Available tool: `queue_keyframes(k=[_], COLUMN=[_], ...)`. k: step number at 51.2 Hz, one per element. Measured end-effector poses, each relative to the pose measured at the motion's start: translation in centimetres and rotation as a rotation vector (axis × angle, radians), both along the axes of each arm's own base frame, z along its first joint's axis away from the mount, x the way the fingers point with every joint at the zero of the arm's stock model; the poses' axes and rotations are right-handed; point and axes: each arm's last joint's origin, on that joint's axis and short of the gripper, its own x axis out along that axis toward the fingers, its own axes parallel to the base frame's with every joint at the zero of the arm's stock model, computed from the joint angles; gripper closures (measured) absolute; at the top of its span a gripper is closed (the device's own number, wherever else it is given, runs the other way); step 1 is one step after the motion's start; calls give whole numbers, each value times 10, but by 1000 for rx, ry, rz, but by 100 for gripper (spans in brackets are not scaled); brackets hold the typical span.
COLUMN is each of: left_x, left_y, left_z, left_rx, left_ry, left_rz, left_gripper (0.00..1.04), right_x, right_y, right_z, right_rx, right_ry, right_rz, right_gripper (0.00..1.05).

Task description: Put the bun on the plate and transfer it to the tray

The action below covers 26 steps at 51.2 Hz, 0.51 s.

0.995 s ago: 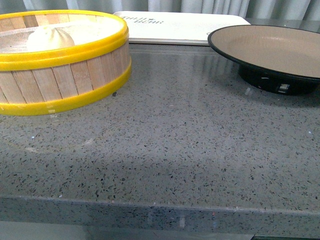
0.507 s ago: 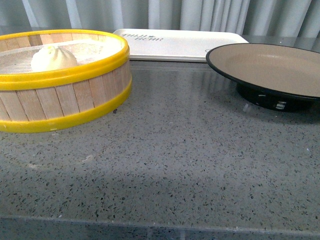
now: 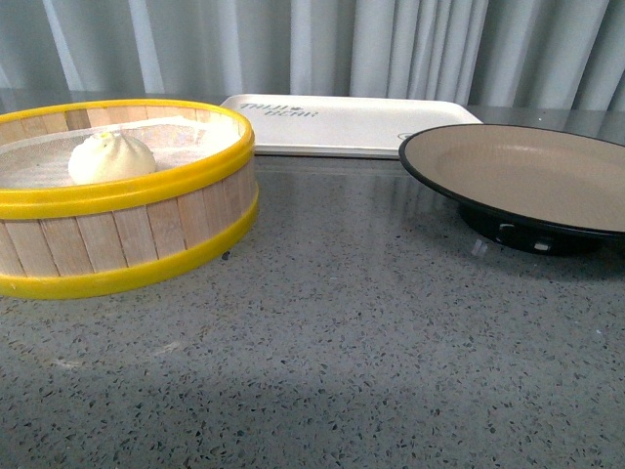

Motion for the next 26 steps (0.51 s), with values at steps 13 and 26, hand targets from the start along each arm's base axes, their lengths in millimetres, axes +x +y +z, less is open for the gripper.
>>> queue_keyframes(k=[13,26], left_x=[21,87], left_y=[0,7], left_z=[10,95], left_rx=[-277,-310], left_ry=[183,-25], left_rz=[198,20], left_gripper=[7,7], right_x=[0,0], right_y=[0,0], right_z=[0,0], right_rx=[0,0], right_ry=[0,1], right_rz=[1,0], right_gripper=[8,8])
